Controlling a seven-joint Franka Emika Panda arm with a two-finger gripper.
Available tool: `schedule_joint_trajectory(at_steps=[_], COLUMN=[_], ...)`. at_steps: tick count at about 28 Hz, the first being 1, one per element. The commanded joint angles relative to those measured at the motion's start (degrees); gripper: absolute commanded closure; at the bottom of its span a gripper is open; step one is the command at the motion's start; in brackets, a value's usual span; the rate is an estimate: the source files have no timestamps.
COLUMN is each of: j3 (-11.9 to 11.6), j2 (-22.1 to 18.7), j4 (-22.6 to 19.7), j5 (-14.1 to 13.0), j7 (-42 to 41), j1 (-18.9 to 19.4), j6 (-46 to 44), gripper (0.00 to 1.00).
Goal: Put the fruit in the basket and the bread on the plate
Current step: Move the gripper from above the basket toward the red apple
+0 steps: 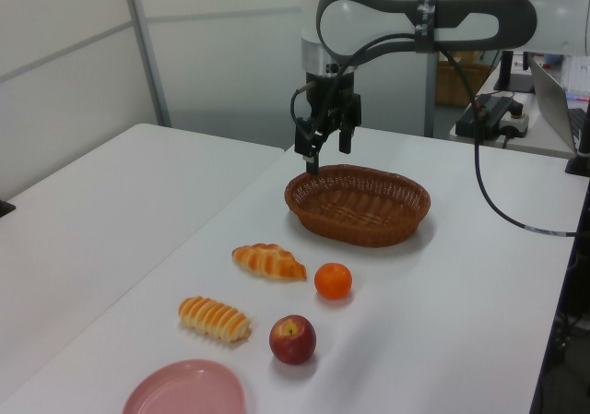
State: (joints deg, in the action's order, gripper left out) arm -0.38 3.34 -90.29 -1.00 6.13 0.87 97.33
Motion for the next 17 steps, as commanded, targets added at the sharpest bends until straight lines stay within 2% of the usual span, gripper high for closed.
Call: schedule_joint_trajectory(at_steps=[1,10,17], j3=[-0.06,-0.06,0.2], j2=[0.62,0.79,3.07], j4=[0.03,-0.59,-0.68], j5=[0.47,0.47,0.56], j7=[0.81,1.25,1.34], j1=[0.19,0.18,0.62], j6=[-0.82,-0.83,-0.65], gripper=[0.0,0.0,0.0])
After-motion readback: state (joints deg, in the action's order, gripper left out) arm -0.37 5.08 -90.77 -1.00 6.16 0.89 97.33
